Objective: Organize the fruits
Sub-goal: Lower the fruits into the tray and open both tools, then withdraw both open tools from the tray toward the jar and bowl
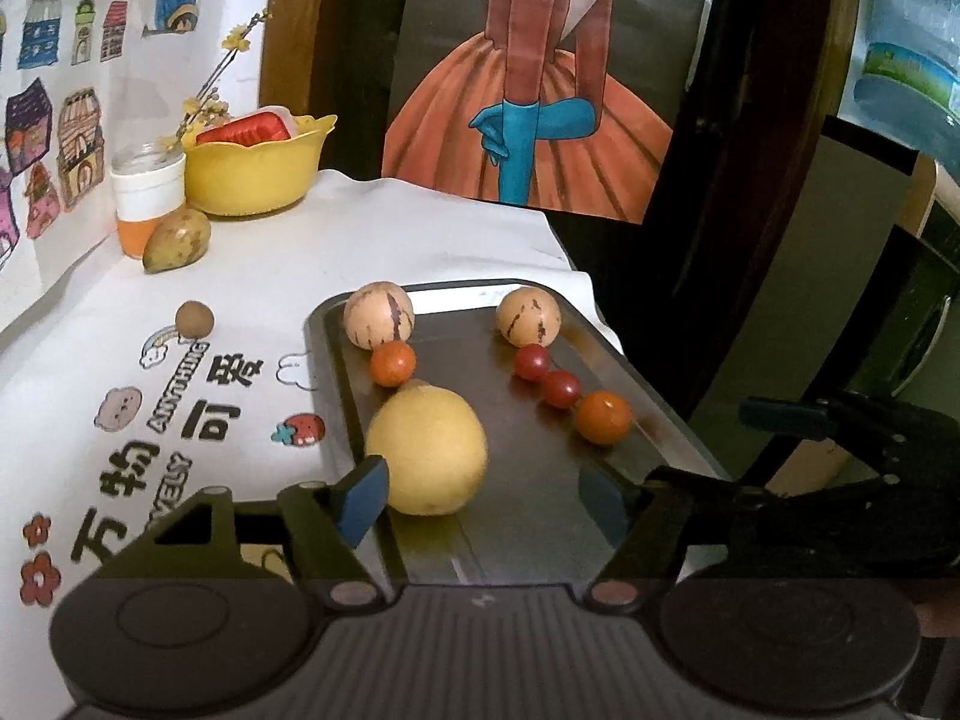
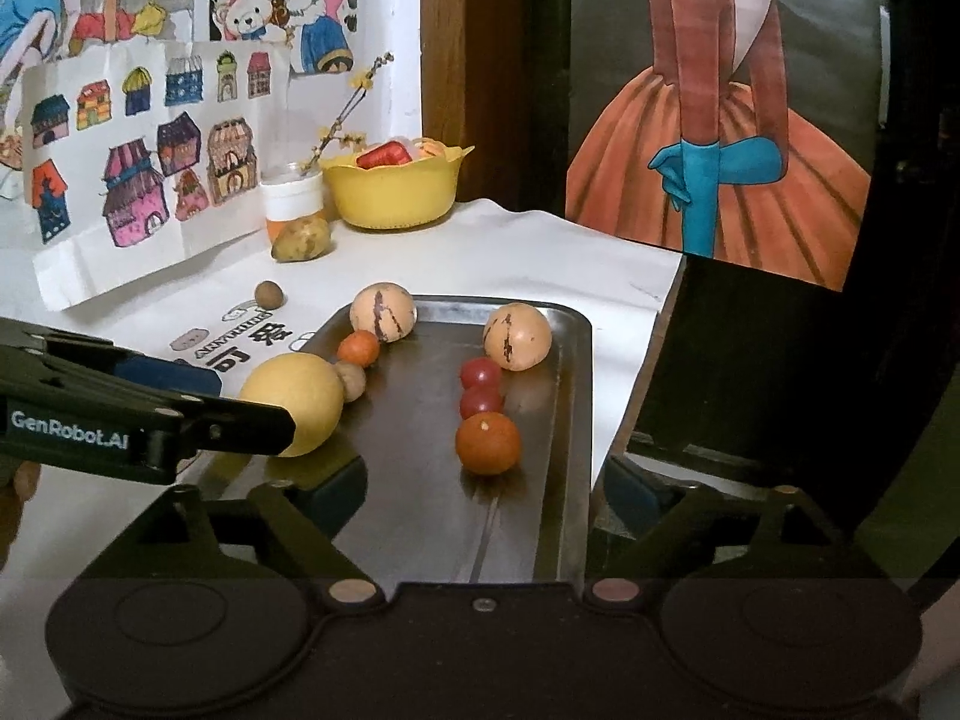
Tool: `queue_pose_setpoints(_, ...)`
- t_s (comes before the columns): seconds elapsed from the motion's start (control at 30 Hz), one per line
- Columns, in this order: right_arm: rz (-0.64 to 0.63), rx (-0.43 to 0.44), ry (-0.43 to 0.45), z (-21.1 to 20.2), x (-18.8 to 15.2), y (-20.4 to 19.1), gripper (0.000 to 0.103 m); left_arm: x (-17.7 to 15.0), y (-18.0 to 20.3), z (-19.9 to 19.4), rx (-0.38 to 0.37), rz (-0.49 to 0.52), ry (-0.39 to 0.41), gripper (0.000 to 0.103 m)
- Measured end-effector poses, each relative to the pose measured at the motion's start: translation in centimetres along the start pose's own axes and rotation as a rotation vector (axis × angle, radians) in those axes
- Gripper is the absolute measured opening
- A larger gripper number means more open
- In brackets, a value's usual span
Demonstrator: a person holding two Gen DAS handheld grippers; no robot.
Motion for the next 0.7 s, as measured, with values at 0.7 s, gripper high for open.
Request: queue_pose_setpoints(0.7, 0.049, -0.002, 0.044, -8.4, -4.6, -3.1, 0.102, -5.1, -0.9, -7.8, 0.026, -0.081, 0.097, 0.100)
Point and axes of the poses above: each gripper's, at about its wrist camera, not at the fingertips, and z roughly the way its jaws point, y to its right, x to its top, the point moved 9 cm from there along z, roughly the way its jaws point, and after that the axes turned 6 degrees about -y, right-handed, at the moved point
